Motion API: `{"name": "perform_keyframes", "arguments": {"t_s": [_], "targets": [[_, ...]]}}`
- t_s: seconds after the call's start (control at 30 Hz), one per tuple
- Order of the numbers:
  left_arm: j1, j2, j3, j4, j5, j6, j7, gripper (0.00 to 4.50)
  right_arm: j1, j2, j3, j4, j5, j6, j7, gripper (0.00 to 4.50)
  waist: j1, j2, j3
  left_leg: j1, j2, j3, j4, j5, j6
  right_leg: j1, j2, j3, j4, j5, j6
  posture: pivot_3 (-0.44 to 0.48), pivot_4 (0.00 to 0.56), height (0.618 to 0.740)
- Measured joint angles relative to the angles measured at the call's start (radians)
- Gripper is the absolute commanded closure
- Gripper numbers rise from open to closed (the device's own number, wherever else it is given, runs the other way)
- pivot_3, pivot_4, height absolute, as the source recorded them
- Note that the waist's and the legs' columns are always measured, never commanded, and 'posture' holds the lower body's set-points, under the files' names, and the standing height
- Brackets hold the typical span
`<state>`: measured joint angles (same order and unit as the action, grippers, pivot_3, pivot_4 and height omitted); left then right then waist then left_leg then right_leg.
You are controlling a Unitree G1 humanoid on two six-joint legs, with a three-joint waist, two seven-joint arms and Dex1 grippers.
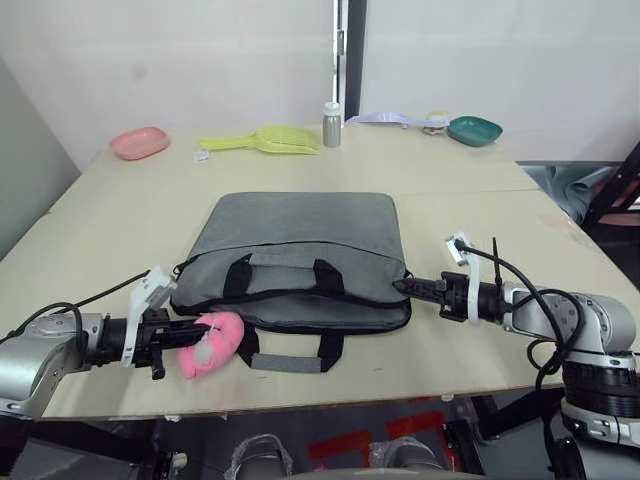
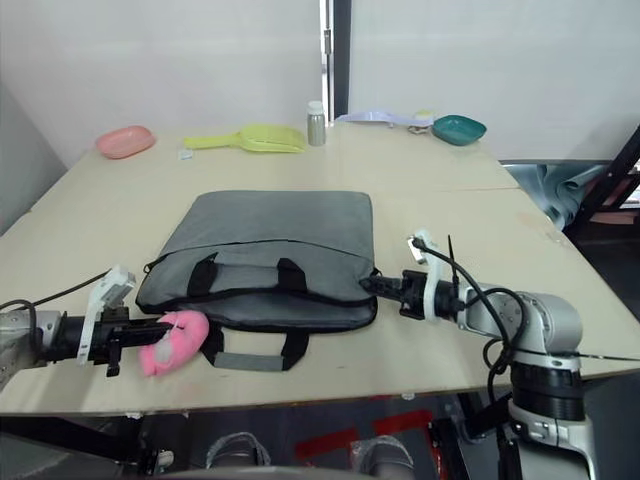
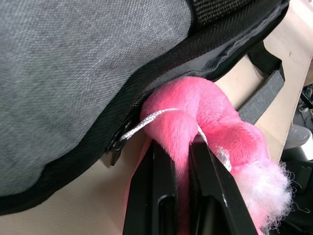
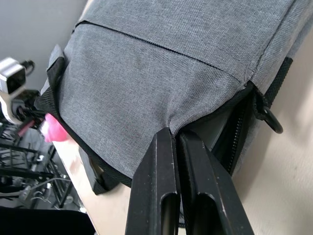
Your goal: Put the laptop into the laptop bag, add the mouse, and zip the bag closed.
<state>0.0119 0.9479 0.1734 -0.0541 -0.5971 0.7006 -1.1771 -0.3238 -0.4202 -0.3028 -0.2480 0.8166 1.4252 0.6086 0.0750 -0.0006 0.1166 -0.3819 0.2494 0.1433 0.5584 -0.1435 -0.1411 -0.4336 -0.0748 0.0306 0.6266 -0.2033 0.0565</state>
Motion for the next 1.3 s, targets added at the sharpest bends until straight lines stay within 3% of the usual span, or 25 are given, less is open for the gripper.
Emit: {"name": "perform_keyframes", "arguments": {"t_s": [0.2, 0.47, 0.67, 0.77, 0.9, 0.97, 1.1, 1.23, 1.3], "targets": [[-0.022, -0.006, -0.017, 0.001, 0.008, 0.0, -0.001, 4.5, 0.005, -0.023, 0.009, -0.002, 0.009, -0.02, -0.005, 4.49, 0.009, 0.0, 0.0, 0.0, 0.0, 0.0, 0.0, 0.0, 0.0, 0.0, 0.0, 0.0, 0.0, 0.0, 0.0, 0.0, 0.15, 0.74], [-0.026, -0.006, -0.024, 0.009, 0.013, -0.012, -0.013, 4.5, 0.031, -0.164, 0.088, 0.002, -0.02, -0.164, 0.088, 4.49, 0.017, 0.0, 0.0, -0.001, 0.0, 0.0, 0.0, 0.0, 0.0, 0.0, 0.0, 0.0, 0.0, 0.0, 0.0, 0.0, 0.15, 0.74], [-0.02, -0.006, -0.024, 0.013, 0.013, -0.023, -0.015, 4.5, 0.055, -0.213, 0.093, 0.002, -0.012, -0.199, 0.14, 2.5, 0.017, 0.0, 0.0, -0.001, 0.0, 0.0, 0.0, 0.0, 0.0, 0.0, 0.0, 0.0, -0.001, 0.0, 0.0, 0.0, 0.15, 0.74], [-0.017, -0.006, -0.024, 0.014, 0.012, -0.026, -0.014, 4.5, 0.088, -0.309, 0.125, -0.007, -0.04, -0.283, 0.219, 1.4, 0.018, 0.0, 0.0, -0.001, 0.0, 0.0, 0.001, 0.0, 0.0, 0.001, -0.001, 0.0, -0.001, 0.0, 0.0, 0.0, 0.15, 0.74], [-0.008, -0.006, -0.02, 0.014, 0.012, -0.032, -0.014, 4.5, 0.123, -0.537, 0.249, -0.023, -0.248, -0.625, 0.432, 0.09, 0.014, 0.0, 0.0, -0.001, 0.0, 0.0, 0.001, 0.0, 0.0, 0.001, 0.0, 0.0, -0.001, 0.0, 0.001, 0.0, 0.15, 0.74], [-0.005, -0.006, -0.017, 0.018, 0.012, -0.032, -0.014, 4.5, 0.08, -0.564, 0.28, 0.005, -0.317, -0.777, 0.511, 0.04, 0.008, -0.001, -0.001, -0.001, 0.0, 0.0, 0.001, 0.0, 0.0, 0.001, 0.0, 0.001, 0.0, 0.0, 0.001, 0.0, 0.15, 0.74], [0.002, -0.005, -0.008, 0.02, 0.013, -0.031, -0.01, 4.5, -0.129, -0.414, 0.326, 0.059, -0.33, -0.904, 0.56, 0.04, -0.012, 0.0, -0.001, -0.001, 0.0, 0.001, 0.006, 0.001, 0.002, 0.0, -0.001, 0.002, 0.006, 0.0, 0.001, 0.0, 0.15, 0.74], [0.013, -0.007, 0.001, 0.018, 0.012, -0.031, -0.008, 4.5, -0.288, -0.167, 0.405, 0.125, -0.338, -0.962, 0.522, 0.04, -0.019, -0.002, -0.002, -0.001, 0.0, -0.001, 0.009, 0.001, 0.002, 0.0, -0.001, 0.001, 0.008, 0.0, 0.0, 0.0, 0.15, 0.74], [0.014, -0.007, 0.002, 0.013, 0.012, -0.029, -0.007, 4.5, -0.343, -0.056, 0.481, 0.171, -0.361, -0.983, 0.507, 0.56, -0.022, -0.001, -0.002, -0.002, 0.0, -0.002, 0.009, 0.001, 0.002, 0.0, -0.001, 0.0, 0.008, 0.0, 0.0, 0.0, 0.15, 0.74]]}}
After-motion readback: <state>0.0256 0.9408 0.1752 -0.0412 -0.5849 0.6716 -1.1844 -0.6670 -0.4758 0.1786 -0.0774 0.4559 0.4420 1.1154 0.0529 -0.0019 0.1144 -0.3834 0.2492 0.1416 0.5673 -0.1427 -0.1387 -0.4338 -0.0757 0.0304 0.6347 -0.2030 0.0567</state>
